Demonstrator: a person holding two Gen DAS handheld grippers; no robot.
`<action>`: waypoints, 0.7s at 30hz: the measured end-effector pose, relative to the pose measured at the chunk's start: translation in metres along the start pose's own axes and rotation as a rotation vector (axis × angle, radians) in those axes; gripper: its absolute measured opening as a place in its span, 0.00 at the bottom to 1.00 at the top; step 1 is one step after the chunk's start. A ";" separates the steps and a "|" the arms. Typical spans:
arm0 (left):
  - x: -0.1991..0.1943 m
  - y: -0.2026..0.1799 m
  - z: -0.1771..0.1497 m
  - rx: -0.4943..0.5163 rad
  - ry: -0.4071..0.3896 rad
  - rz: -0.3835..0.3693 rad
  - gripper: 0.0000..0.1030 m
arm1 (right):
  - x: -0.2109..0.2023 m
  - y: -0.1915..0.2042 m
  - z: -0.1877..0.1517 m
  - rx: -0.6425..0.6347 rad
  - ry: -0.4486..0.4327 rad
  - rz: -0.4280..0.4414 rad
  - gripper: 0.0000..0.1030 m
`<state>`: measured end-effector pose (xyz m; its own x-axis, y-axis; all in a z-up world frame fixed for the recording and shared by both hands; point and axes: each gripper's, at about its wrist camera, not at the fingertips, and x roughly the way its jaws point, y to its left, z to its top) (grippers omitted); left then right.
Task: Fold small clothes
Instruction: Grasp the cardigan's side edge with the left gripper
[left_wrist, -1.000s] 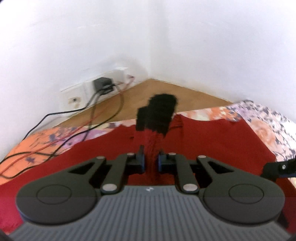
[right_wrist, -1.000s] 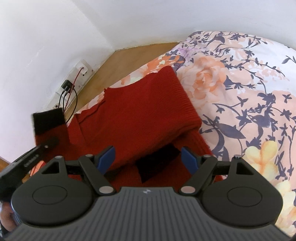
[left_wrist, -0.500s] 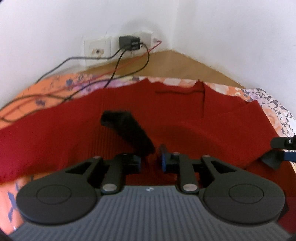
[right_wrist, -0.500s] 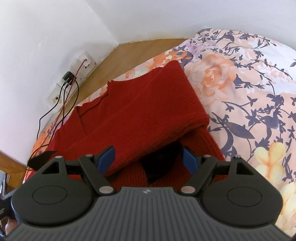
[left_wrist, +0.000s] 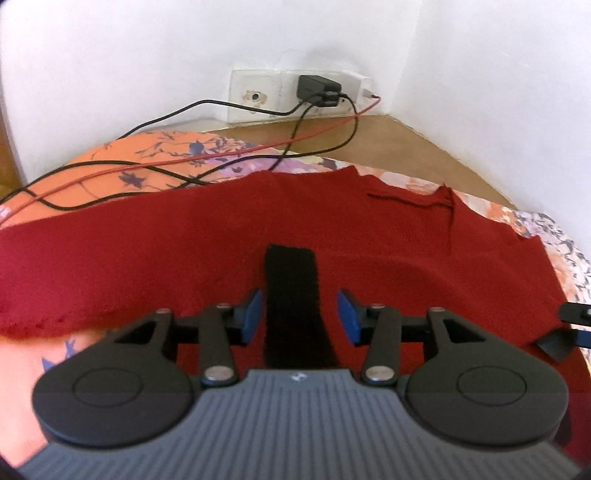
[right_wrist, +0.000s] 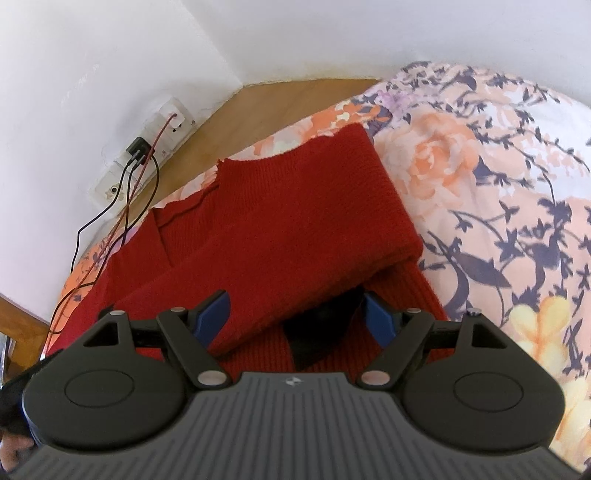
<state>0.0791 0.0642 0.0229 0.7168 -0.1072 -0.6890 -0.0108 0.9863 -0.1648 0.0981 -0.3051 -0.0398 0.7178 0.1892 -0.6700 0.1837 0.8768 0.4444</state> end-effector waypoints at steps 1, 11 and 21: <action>0.004 0.001 0.002 -0.004 0.007 -0.003 0.46 | 0.000 0.001 0.002 -0.009 -0.003 -0.003 0.81; 0.032 0.000 0.003 -0.034 0.042 0.019 0.46 | 0.014 -0.004 0.037 -0.122 -0.043 -0.081 0.81; 0.037 -0.004 0.002 0.015 0.016 -0.008 0.44 | 0.056 -0.022 0.070 -0.120 -0.046 -0.090 0.81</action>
<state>0.1075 0.0561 -0.0005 0.7059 -0.1167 -0.6986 0.0052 0.9872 -0.1597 0.1812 -0.3443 -0.0456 0.7326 0.0892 -0.6747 0.1694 0.9363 0.3077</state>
